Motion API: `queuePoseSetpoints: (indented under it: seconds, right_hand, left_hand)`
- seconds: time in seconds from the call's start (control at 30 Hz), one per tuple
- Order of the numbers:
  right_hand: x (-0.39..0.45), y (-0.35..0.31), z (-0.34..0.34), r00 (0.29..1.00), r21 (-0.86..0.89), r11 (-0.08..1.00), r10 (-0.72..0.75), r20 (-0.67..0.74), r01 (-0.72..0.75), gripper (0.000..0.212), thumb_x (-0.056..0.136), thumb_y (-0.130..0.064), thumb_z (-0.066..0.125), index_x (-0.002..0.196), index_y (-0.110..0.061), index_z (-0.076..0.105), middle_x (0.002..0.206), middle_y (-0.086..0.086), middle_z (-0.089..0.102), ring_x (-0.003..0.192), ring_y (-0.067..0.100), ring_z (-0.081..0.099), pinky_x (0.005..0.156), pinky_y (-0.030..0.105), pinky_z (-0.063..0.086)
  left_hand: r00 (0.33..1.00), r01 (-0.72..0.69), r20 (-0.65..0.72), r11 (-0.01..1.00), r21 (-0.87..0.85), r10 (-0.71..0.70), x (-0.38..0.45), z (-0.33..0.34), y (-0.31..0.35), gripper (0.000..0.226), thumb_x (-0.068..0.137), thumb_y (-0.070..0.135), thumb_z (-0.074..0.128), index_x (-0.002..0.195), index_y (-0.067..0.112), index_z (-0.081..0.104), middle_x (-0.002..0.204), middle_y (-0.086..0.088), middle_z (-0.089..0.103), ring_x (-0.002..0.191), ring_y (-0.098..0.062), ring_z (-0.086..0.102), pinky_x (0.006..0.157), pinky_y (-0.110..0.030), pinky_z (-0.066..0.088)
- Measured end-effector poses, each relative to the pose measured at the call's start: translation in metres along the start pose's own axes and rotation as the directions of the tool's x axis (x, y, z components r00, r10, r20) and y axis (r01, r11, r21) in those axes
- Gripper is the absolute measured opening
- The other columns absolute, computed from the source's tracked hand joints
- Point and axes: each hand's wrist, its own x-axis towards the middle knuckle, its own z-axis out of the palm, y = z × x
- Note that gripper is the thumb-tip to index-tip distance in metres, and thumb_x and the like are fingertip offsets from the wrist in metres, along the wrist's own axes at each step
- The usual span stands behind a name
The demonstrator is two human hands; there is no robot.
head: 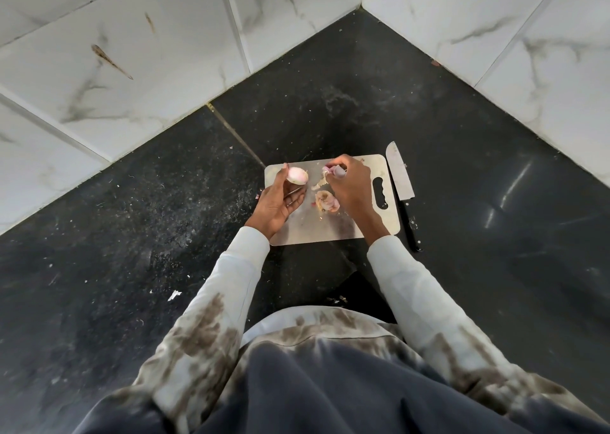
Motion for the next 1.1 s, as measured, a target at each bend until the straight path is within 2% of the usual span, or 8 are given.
queuePoseSetpoints:
  seconds: [0.13, 0.2, 0.33, 0.47, 0.6, 0.73, 0.93, 1.1]
  right_hand:
    - [-0.001, 0.004, 0.005, 0.997, -0.101, 0.995, 0.014, 0.078, -0.006, 0.026, 0.096, -0.034, 0.075, 0.116, -0.018, 0.072, 0.114, 0.001, 0.074, 0.099, 0.016, 0.068, 0.097, 0.032, 0.059]
    - [-0.002, 0.001, 0.005, 0.992, -0.135, 0.991, 0.009, 0.126, 0.008, 0.028, 0.094, -0.032, 0.077, 0.119, -0.019, 0.071, 0.116, 0.000, 0.074, 0.102, 0.017, 0.068, 0.098, 0.033, 0.058]
    - [-0.003, -0.006, 0.005, 0.983, -0.134, 0.991, -0.004, 0.186, 0.030, 0.035, 0.087, -0.038, 0.081, 0.118, -0.024, 0.072, 0.117, -0.002, 0.073, 0.106, 0.019, 0.067, 0.099, 0.042, 0.059]
    - [-0.003, -0.007, 0.006, 0.979, -0.122, 0.988, -0.075, 0.191, 0.100, 0.033, 0.083, -0.046, 0.075, 0.112, -0.031, 0.071, 0.116, -0.007, 0.072, 0.107, 0.016, 0.065, 0.099, 0.049, 0.057]
    - [-0.006, -0.017, -0.001, 0.964, 0.000, 0.979, -0.202, 0.171, 0.205, 0.027, 0.088, -0.033, 0.078, 0.113, -0.024, 0.073, 0.113, -0.006, 0.073, 0.104, 0.014, 0.067, 0.094, 0.038, 0.060]
    - [-0.008, -0.025, -0.002, 0.939, 0.045, 0.954, -0.299, 0.172, 0.296, 0.030, 0.088, -0.032, 0.082, 0.114, -0.019, 0.074, 0.113, -0.004, 0.075, 0.100, 0.012, 0.068, 0.087, 0.022, 0.056]
    - [-0.007, -0.024, -0.001, 0.942, -0.009, 0.945, -0.326, 0.076, 0.328, 0.017, 0.089, -0.027, 0.082, 0.102, -0.017, 0.079, 0.105, -0.003, 0.076, 0.096, 0.013, 0.069, 0.085, 0.033, 0.062]
    - [-0.006, -0.024, -0.001, 0.959, 0.026, 0.960, -0.281, 0.047, 0.280, 0.016, 0.089, -0.023, 0.082, 0.101, -0.014, 0.081, 0.101, -0.002, 0.078, 0.092, 0.011, 0.072, 0.085, 0.034, 0.063]
  left_hand:
    - [0.999, 0.003, 0.032, 1.000, 0.003, -0.003, 0.001, 0.000, -0.001, 0.041, 0.102, 0.045, 0.068, 0.128, 0.014, 0.062, 0.129, -0.014, 0.075, 0.113, -0.025, 0.076, 0.113, -0.045, 0.054]
    - [0.999, -0.004, 0.046, 1.000, -0.004, 0.004, 0.001, 0.000, -0.001, 0.039, 0.103, 0.043, 0.067, 0.128, 0.014, 0.062, 0.129, -0.015, 0.075, 0.113, -0.025, 0.075, 0.113, -0.045, 0.054]
    - [0.997, -0.022, 0.074, 0.999, -0.029, 0.024, 0.000, 0.001, 0.000, 0.039, 0.108, 0.039, 0.061, 0.134, 0.011, 0.063, 0.124, -0.014, 0.078, 0.104, -0.023, 0.079, 0.101, -0.040, 0.061]
    - [0.996, -0.023, 0.087, 0.995, -0.093, 0.031, 0.000, 0.001, 0.001, 0.035, 0.110, 0.033, 0.059, 0.133, 0.007, 0.064, 0.131, -0.020, 0.074, 0.112, -0.028, 0.076, 0.112, -0.047, 0.055]
    - [0.997, -0.027, 0.069, 0.991, -0.132, 0.036, 0.003, -0.001, 0.002, 0.046, 0.109, 0.031, 0.061, 0.145, 0.004, 0.057, 0.134, -0.022, 0.072, 0.124, -0.033, 0.072, 0.109, -0.048, 0.056]
    - [0.996, -0.035, 0.073, 0.989, -0.141, 0.046, 0.004, 0.000, 0.001, 0.046, 0.108, 0.029, 0.063, 0.146, 0.004, 0.057, 0.133, -0.022, 0.073, 0.125, -0.034, 0.072, 0.107, -0.048, 0.057]
    - [0.994, -0.047, 0.093, 0.983, -0.180, 0.064, 0.003, 0.002, 0.003, 0.034, 0.107, 0.024, 0.064, 0.133, 0.003, 0.061, 0.128, -0.024, 0.074, 0.122, -0.034, 0.073, 0.114, -0.050, 0.053]
    - [0.994, -0.045, 0.089, 0.979, -0.198, 0.064, 0.001, 0.003, 0.003, 0.030, 0.107, 0.023, 0.064, 0.129, 0.003, 0.062, 0.124, -0.024, 0.075, 0.119, -0.034, 0.074, 0.112, -0.049, 0.054]
